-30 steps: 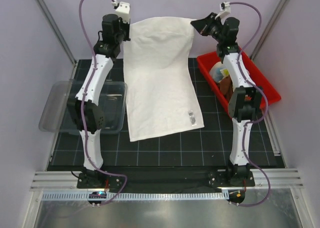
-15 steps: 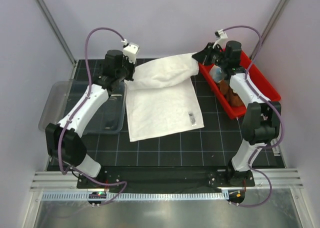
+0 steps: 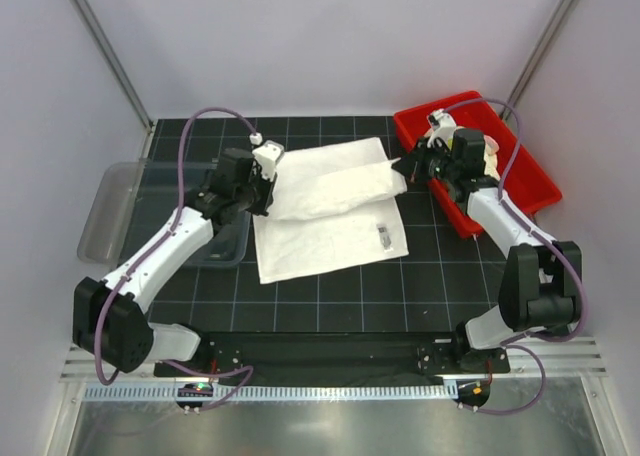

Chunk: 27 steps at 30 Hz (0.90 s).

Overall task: Fold and stack the towels
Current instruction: Fold the towel

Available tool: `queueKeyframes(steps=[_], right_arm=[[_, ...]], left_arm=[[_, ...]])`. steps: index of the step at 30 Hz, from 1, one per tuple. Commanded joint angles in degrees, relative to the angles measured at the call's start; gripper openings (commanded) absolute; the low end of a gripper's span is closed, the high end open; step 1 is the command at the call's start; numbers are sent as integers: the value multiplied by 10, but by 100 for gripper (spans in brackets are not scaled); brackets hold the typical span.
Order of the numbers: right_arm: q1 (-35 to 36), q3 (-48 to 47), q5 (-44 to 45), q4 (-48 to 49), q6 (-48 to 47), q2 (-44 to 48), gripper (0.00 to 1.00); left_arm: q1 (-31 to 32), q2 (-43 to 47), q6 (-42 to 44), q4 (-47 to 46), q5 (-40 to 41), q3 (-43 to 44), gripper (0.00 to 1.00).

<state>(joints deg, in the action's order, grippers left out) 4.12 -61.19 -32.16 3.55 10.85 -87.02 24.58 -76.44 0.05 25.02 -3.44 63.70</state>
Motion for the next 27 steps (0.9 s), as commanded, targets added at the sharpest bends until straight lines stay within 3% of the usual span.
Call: queueKeyframes(steps=[1,7,18,25,27], right_arm=[[-1,42,27,12,1,44,1],[0,89,32,19,36,68,1],[0,69,27,-1,92,89,1],[-1,208,152,-32,129,160,1],[-1,241,148,-23,168,162,1]], left_arm=[[10,10,-27,28,19,-13,0],[23,40,-45,38,72,-42,0],[41,66,-56,65,122,-8,0],[92,68,-114,90,138,-72,0],[125,56,-135,89,152,-85,0]])
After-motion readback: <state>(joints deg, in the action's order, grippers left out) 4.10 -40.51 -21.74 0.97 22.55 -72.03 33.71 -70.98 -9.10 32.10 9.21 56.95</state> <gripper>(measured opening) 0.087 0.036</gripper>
